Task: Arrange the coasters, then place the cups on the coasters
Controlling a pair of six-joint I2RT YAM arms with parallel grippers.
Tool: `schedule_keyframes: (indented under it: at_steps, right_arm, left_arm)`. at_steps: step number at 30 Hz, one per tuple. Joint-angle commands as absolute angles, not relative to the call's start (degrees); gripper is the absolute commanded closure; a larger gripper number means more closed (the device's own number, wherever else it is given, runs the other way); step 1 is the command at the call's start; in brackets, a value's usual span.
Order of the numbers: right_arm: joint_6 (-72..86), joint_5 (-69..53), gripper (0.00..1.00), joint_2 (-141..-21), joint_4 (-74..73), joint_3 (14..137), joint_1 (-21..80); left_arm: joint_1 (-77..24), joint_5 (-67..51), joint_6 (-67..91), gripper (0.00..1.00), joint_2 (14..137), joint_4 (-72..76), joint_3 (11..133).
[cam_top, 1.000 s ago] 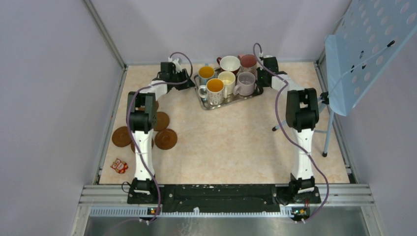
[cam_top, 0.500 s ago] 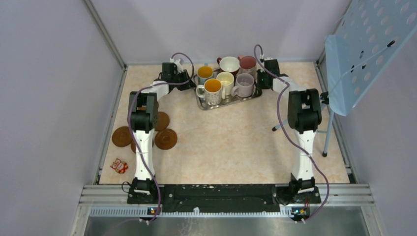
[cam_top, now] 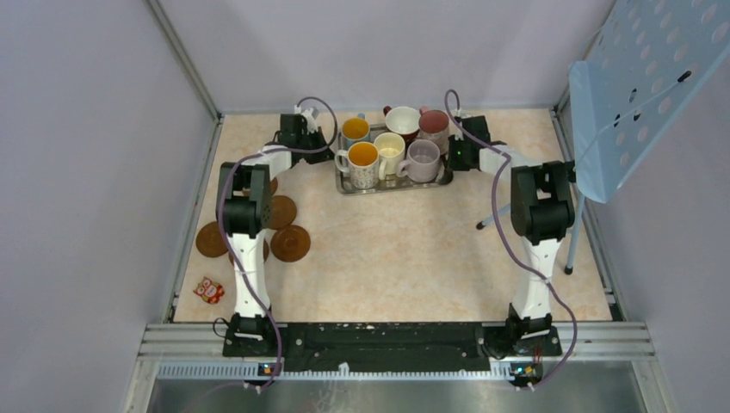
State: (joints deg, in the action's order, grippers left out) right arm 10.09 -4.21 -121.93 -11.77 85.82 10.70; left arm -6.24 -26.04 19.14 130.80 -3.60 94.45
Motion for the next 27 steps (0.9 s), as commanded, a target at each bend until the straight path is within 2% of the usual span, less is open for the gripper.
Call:
schedule_keyframes:
  at_steps: [1, 9, 11, 17, 19, 23, 27]
  right_arm:
    - [12.6, -10.5, 1.0, -119.5, -20.9, 79.6, 14.8]
    - [12.1, -10.0, 1.0, -117.9, -19.9, 74.4, 15.5]
    - [11.9, -9.9, 1.0, -117.9, -19.8, 74.2, 15.5]
    - [10.9, -9.0, 1.0, -118.7, -20.2, 74.8, 15.4]
    - [10.9, -9.0, 1.0, -119.0, -20.2, 75.1, 15.4]
    - [10.5, -8.9, 1.0, -119.8, -20.5, 75.8, 15.4]
    - [10.0, -8.5, 1.0, -120.4, -20.9, 76.7, 15.3]
  left_arm:
    - [-6.9, -24.8, 14.7, 0.99, 129.2, -13.6, 88.3]
    - [-6.9, -24.8, 12.5, 1.0, 125.2, -12.9, 80.6]
    - [-6.9, -25.5, 12.6, 0.97, 125.2, -12.5, 80.0]
    - [-7.0, -26.1, 13.2, 0.68, 125.6, -9.7, 80.4]
    - [-6.9, -26.4, 13.3, 0.63, 126.5, -9.9, 81.6]
    - [-6.9, -27.1, 13.3, 0.62, 129.2, -11.1, 85.0]
    - [-7.1, -28.6, 13.2, 0.65, 131.3, -12.3, 87.1]
